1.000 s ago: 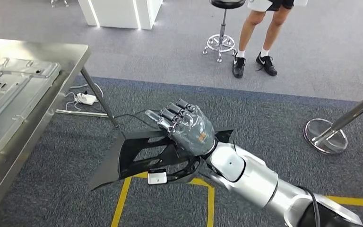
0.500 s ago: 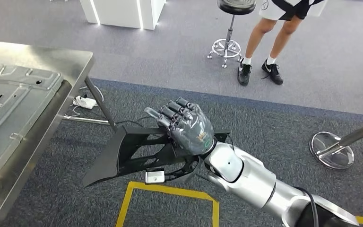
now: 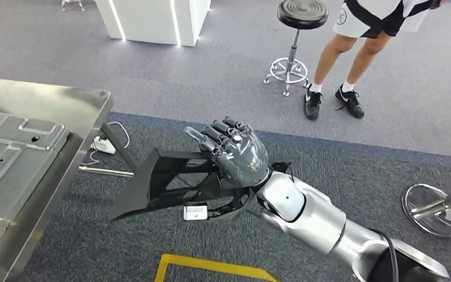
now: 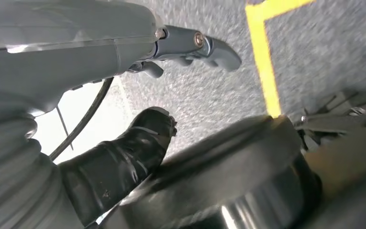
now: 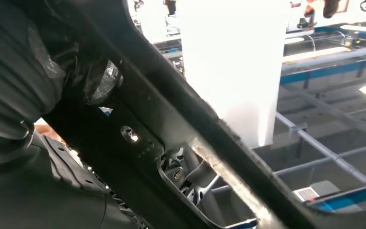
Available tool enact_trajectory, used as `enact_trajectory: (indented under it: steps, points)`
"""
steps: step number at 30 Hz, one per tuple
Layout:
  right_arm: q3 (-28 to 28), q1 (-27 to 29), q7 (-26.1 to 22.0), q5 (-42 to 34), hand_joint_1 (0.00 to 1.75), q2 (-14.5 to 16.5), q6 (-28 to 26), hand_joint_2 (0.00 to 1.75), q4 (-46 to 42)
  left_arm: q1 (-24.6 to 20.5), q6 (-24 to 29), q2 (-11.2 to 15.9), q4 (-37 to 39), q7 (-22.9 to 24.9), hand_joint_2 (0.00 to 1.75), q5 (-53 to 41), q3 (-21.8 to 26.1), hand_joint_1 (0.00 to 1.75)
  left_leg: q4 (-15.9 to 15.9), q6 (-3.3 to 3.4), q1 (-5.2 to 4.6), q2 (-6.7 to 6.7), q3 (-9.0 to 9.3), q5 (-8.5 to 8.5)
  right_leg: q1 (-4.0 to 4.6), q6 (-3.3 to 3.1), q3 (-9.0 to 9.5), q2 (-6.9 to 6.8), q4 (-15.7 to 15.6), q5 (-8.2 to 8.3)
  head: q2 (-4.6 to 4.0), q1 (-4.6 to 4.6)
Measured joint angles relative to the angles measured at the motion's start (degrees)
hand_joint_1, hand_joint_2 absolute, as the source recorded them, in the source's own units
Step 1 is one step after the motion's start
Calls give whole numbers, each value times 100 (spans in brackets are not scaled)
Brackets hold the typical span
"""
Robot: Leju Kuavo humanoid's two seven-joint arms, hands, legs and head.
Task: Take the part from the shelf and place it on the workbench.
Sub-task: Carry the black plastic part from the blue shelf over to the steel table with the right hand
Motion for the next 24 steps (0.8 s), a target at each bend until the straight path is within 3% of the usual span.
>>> enact_trajectory:
  steps: [1, 2, 3, 4, 5, 6, 8, 9, 10, 12, 14, 17, 18, 19, 20, 22, 24]
  points:
    - [0, 2, -2, -2, 175, 1, 1, 175, 0, -3, 1, 1, 0, 3, 175, 3, -2, 0, 237, -23, 4, 6, -255, -217, -3, -7, 121, 0, -14, -91, 1, -3]
    - [1, 3, -4, -5, 175, 1, 2, 175, 0, -4, 1, 3, 0, 8, 175, 8, -3, 0, 338, -45, 8, 11, -471, -542, -7, -10, 249, 3, -22, -188, -1, -2]
    - [1, 5, -5, -9, 175, 1, 3, 175, 0, -4, 2, 6, 0, 13, 175, 13, -3, 0, 303, -61, 11, 17, -625, -848, -9, -9, 379, 11, -28, -289, -1, -1]
    - [1, 5, -5, -13, 175, 1, 4, 175, 0, -3, 2, 9, 0, 19, 175, 16, -3, 0, 171, -70, 15, 24, -733, -1023, -10, -3, 512, 18, -28, -393, -1, -2]
    - [1, 5, -5, -16, 175, 1, 5, 175, 0, -1, 2, 13, 0, 24, 175, 18, -3, 0, -48, -68, 17, 31, -808, -968, -11, 6, 653, 22, -27, -501, -1, -1]
    - [1, 6, -5, -17, 175, 2, 8, 175, 1, 6, 1, 16, 0, 28, 175, 19, -3, 0, -349, -55, 19, 37, -858, -594, -12, 20, 770, 21, -26, -611, -1, 0]
    - [3, 5, -5, -18, 175, 9, 20, 175, 6, 26, 0, 21, 1, 32, 175, 20, -4, 0, -854, -4, -7, 46, -934, 436, 2, 75, 951, 33, 28, -819, -2, 2]
    - [4, 6, -6, -18, 175, 12, 27, 175, 8, 29, -2, 22, 1, 33, 175, 20, -5, 0, -974, 30, -19, 48, -953, 806, 11, 111, 984, 42, 49, -901, -3, 2]
    - [6, 6, -7, -19, 175, 15, 32, 175, 8, 26, -3, 22, 1, 35, 175, 20, -5, 0, -992, 61, -33, 48, -964, 943, 17, 147, 1011, 55, 61, -957, -3, 2]
    - [4, 1, -7, -20, 175, 16, 33, 175, 3, 8, -5, 20, 0, 37, 175, 19, -5, 0, -1018, 114, -24, 45, -933, 951, 8, 207, 1022, 51, 48, -1039, -2, 1]
    - [-1, -8, -5, -21, 175, 16, 30, 175, -2, 1, -5, 17, 0, 36, 175, 19, -5, 0, -1081, 171, -10, 46, -881, 923, -3, 248, 903, 28, 311, -1213, -2, 2]
    - [-5, 4, -5, -22, 175, 16, 28, 175, -6, -2, -5, 16, 0, 33, 175, 19, -7, 0, -1099, 242, -15, 44, -819, 843, -3, 288, 225, 12, 1400, -1594, -3, 3]
    - [-5, 13, -5, -22, 175, 16, 28, 175, -5, -1, -5, 16, 0, 33, 175, 19, -8, 0, -1095, 252, -21, 38, -798, 814, -3, 290, 23, 11, 1633, -1583, -3, 2]
    - [-5, 19, -5, -22, 175, 15, 29, 175, -5, 0, -5, 16, 0, 33, 175, 19, -8, 0, -1090, 256, -27, 27, -769, 784, 2, 280, -74, 11, 1640, -1441, -3, 2]
    - [-5, 22, -5, -22, 175, 15, 30, 175, -5, 1, -5, 16, 0, 33, 175, 19, -8, 0, -1084, 257, -33, 14, -729, 752, 10, 258, -57, 11, 1427, -1197, -3, 3]
    - [-6, 18, -5, -22, 175, 12, 30, 175, -5, 1, -5, 4, 0, 33, 175, 19, -8, 0, -1076, 243, -50, -5, -641, 687, 49, 179, 167, 8, 689, -663, -3, 2]
    - [-7, 6, -5, -22, 175, 10, 29, 175, -10, -4, -7, -12, 0, 33, 175, 19, -8, 0, -1069, 213, -66, -13, -612, 650, 80, 126, 345, 4, 191, -467, -2, 5]
